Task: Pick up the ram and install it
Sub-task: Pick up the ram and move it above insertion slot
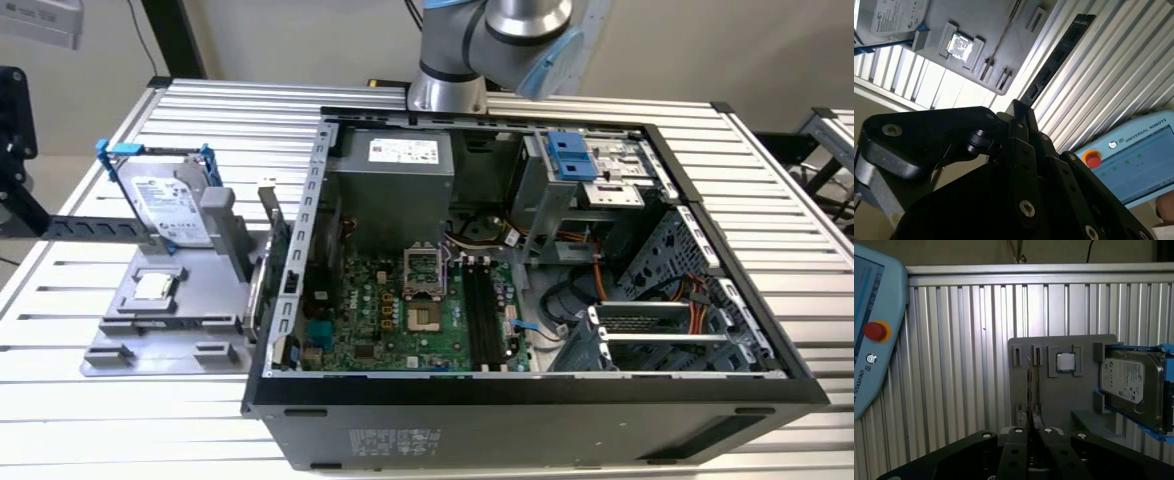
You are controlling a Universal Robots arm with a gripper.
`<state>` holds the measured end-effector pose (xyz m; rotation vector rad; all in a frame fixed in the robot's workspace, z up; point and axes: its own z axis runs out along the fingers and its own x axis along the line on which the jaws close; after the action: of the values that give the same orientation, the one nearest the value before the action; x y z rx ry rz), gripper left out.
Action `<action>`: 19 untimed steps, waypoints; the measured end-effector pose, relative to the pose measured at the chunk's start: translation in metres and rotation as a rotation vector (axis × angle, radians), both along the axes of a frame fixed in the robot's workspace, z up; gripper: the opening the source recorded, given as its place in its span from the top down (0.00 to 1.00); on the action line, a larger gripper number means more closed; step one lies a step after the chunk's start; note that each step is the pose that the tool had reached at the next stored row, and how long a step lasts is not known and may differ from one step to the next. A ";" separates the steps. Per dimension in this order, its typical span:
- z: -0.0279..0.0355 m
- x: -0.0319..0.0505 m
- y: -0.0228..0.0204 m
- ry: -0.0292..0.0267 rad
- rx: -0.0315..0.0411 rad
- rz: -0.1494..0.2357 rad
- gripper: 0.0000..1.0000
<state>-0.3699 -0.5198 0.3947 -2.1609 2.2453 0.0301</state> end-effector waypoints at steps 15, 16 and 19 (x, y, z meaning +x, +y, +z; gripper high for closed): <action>0.0000 0.0258 0.0000 0.0000 0.0000 0.000 1.00; 0.0000 0.0281 0.0000 0.0000 0.0000 0.000 1.00; 0.0001 0.0348 0.0000 0.0000 -0.0001 0.000 1.00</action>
<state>-0.3350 -0.5199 0.3948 -2.1609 2.2453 0.0300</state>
